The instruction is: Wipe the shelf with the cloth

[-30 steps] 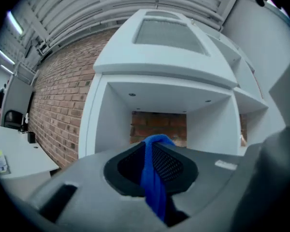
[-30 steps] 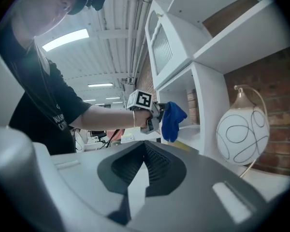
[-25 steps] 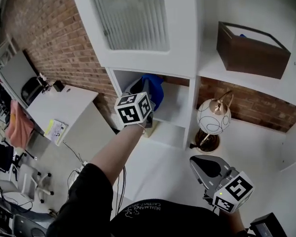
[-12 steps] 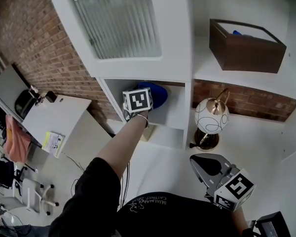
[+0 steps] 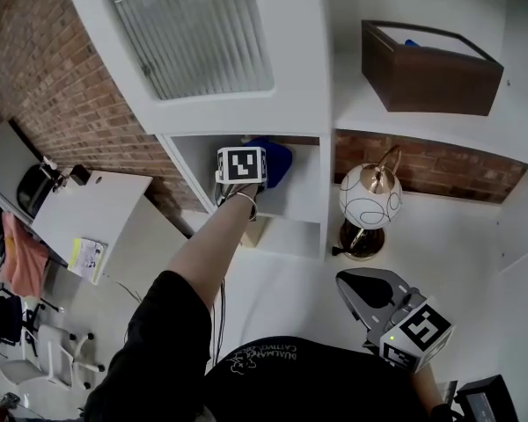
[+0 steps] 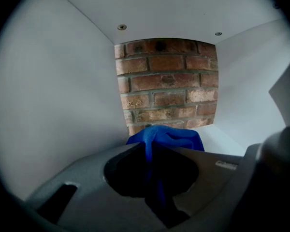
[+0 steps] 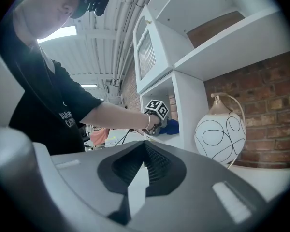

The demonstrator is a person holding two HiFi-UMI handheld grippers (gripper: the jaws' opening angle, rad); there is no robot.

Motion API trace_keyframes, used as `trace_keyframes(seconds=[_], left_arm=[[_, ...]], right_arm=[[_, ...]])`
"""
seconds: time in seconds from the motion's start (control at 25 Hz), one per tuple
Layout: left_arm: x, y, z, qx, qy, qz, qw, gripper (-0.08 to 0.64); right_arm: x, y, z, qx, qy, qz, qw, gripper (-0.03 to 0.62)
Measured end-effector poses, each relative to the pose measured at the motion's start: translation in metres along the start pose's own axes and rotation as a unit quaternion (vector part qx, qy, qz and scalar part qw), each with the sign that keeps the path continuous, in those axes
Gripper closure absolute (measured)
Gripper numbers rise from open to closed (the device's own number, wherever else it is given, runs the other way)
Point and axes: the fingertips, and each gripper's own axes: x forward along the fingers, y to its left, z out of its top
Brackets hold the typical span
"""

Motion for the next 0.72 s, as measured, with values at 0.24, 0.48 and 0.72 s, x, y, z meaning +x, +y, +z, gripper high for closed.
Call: trace_keyframes(seconds=[0.24,0.48,0.72], left_arm=[[0.002,-0.015,-0.008,0.021,0.038,-0.036,0.9984,0.537],[0.005,-0.036,-0.011,0.08,0.065,-0.064,0.9926,0.537],[0.004,-0.067,-0.012,0.118,0.063,-0.114,0.9844,0.537]], right_arm=[[-0.007,0.008,-0.002,0.002,-0.001,-0.008,1.0,0.583],[-0.015,0.013,-0.001,0.001,-0.001,-0.023,1.0,0.584],[-0.024,0.021,0.0,0.008,-0.002,-0.042,0.999,0.584]])
